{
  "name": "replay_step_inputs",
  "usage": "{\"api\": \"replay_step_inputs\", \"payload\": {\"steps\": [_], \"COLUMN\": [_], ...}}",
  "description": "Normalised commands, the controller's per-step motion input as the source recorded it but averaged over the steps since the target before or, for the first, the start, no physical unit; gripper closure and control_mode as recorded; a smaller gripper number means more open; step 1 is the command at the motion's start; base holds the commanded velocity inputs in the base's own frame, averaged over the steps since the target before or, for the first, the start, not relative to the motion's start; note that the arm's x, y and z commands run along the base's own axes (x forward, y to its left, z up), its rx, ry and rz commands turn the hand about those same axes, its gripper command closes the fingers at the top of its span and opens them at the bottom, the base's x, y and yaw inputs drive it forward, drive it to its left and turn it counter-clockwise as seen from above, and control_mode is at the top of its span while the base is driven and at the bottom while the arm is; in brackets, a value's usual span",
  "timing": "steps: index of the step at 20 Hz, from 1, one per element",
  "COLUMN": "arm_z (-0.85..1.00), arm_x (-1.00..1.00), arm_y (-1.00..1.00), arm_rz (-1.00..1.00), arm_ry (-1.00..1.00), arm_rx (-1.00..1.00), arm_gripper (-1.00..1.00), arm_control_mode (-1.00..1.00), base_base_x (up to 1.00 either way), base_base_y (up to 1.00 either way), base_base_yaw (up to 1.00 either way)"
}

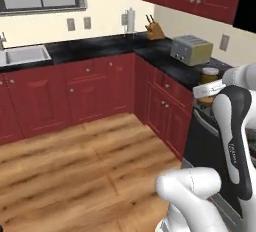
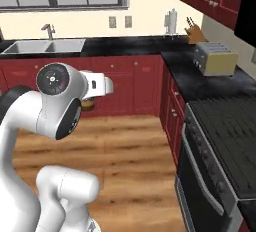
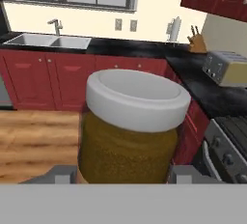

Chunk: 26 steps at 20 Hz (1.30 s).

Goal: Take the cinnamon bottle from the cabinet and place it on the dining table, next to the plate with the cupcake. Then take the chocolate from the dining counter and place it on the cupcake plate.

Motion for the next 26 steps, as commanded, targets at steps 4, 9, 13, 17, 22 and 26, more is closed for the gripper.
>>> {"api": "replay_step_inputs", "payload": {"steps": [4,9,13,17,22,26], "arm_z": [0.0,0.0,0.0,0.0,0.0,0.0], "arm_x": [0.0,0.0,0.0,0.0,0.0,0.0], "arm_y": [0.0,0.0,0.0,0.0,0.0,0.0], "arm_rz": [0.0,0.0,0.0,0.0,0.0,0.0], "arm_ry": [0.0,0.0,0.0,0.0,0.0,0.0], "arm_rx": [0.0,0.0,0.0,0.0,0.0,0.0], "arm_gripper": [1.0,1.0,1.0,1.0,1.0,1.0], "arm_control_mode": [1.0,1.0,1.0,1.0,1.0,1.0], "base_base_x": [0.01,0.02,0.11,0.19,0.42,0.59], "base_base_y": [0.15,0.07,-0.01,-0.25,-0.5,-0.72], "base_base_yaw": [0.75,0.74,0.7,0.64,0.59,0.48]}}
